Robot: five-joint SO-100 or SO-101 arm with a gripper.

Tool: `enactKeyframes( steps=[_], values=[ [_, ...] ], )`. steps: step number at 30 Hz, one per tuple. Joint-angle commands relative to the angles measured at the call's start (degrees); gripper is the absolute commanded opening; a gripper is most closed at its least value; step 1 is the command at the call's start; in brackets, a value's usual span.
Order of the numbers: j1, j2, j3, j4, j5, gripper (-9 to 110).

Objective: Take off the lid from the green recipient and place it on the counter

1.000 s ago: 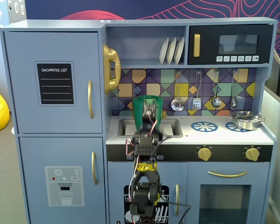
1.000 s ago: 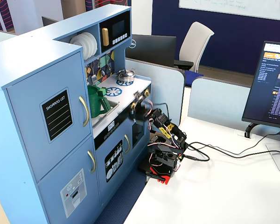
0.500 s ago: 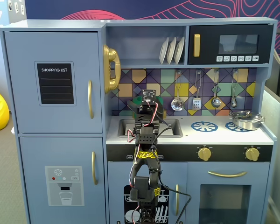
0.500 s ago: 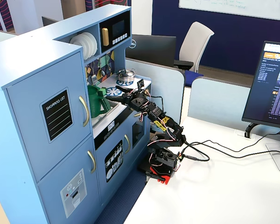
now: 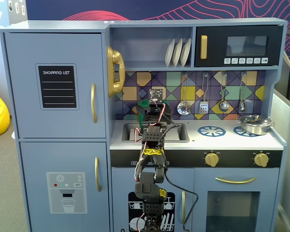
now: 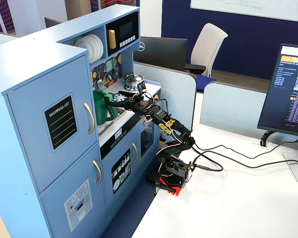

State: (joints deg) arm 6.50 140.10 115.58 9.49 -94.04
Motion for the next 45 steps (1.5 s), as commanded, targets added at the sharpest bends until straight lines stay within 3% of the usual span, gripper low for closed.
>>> enactKeyframes(
  steps=[1,31,45],
  values=[
    [-0.44,-2.37,-5.27,-0.79,0.26,49],
    [-1.32,-14.41,-10.11,-6.42,0.26,43],
    [-2.2,-14.85,-10.28,-7.38,-0.79,25]
  ],
)
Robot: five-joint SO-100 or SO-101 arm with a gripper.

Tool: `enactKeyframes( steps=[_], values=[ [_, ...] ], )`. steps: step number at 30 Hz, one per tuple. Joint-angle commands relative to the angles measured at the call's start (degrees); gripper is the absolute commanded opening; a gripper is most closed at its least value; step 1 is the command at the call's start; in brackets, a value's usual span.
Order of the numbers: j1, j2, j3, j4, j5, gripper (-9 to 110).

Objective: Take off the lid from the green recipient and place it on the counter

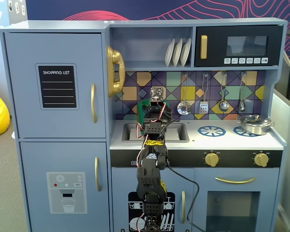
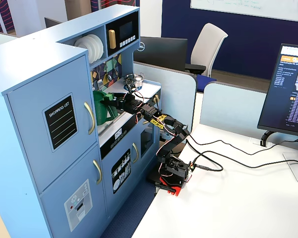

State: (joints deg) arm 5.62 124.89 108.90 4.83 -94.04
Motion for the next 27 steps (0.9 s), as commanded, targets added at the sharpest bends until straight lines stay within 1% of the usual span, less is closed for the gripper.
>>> enactKeyframes(
  steps=[1,4,8,15,23,27],
  values=[
    [-1.49,0.53,-3.25,-3.16,-0.97,24],
    [-1.93,0.88,-2.02,-4.57,-2.11,18],
    [-2.46,1.76,0.09,-4.57,-7.82,0],
    [-3.08,2.9,2.29,-6.15,-9.05,0],
    [-3.08,1.58,0.18,-13.01,-8.0,0],
    [-2.81,1.14,-2.02,-14.33,-8.35,0]
  ],
)
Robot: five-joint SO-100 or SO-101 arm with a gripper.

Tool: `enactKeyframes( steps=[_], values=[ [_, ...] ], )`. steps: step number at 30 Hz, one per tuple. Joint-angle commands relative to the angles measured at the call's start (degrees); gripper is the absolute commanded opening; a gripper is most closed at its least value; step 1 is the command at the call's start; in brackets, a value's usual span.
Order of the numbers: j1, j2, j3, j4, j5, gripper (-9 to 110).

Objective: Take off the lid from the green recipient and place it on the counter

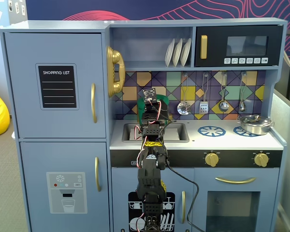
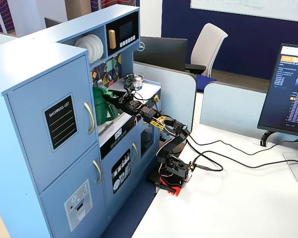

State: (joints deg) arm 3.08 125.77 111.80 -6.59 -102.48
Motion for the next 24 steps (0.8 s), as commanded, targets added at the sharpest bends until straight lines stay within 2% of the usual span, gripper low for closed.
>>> enactKeyframes(
  steps=[1,8,20,24],
  values=[
    [-0.26,0.18,-5.54,-2.99,-0.09,0],
    [4.22,-0.62,-9.14,-3.34,-1.32,0],
    [25.31,-1.76,-10.2,-0.26,2.2,0],
    [29.44,-3.6,-9.05,-0.18,1.76,0]
  ],
)
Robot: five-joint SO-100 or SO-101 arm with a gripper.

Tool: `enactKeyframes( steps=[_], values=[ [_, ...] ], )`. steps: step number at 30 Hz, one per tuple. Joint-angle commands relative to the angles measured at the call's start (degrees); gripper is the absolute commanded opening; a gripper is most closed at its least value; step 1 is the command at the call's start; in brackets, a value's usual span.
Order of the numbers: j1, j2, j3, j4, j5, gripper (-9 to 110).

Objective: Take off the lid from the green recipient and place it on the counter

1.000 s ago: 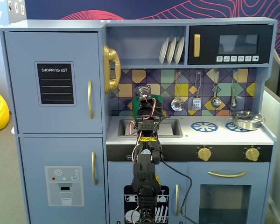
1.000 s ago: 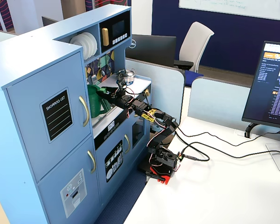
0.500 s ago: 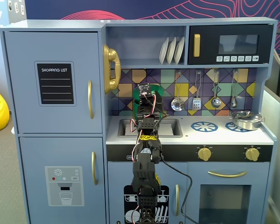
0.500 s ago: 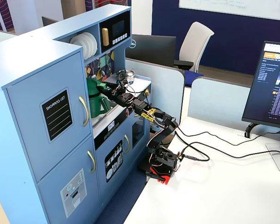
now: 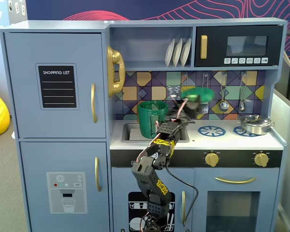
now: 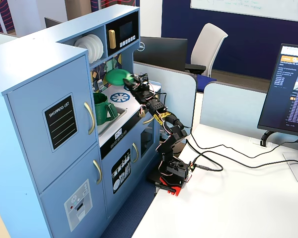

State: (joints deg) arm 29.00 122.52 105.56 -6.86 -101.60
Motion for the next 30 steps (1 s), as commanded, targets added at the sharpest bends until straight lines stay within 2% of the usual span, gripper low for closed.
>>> enactKeyframes(
  steps=[1,22,30],
  values=[
    [4.04,-0.79,-2.29,0.0,0.97,0],
    [4.92,-21.71,5.54,-16.08,-0.09,0],
    [4.48,-24.52,6.42,-18.9,0.88,0]
  ],
)
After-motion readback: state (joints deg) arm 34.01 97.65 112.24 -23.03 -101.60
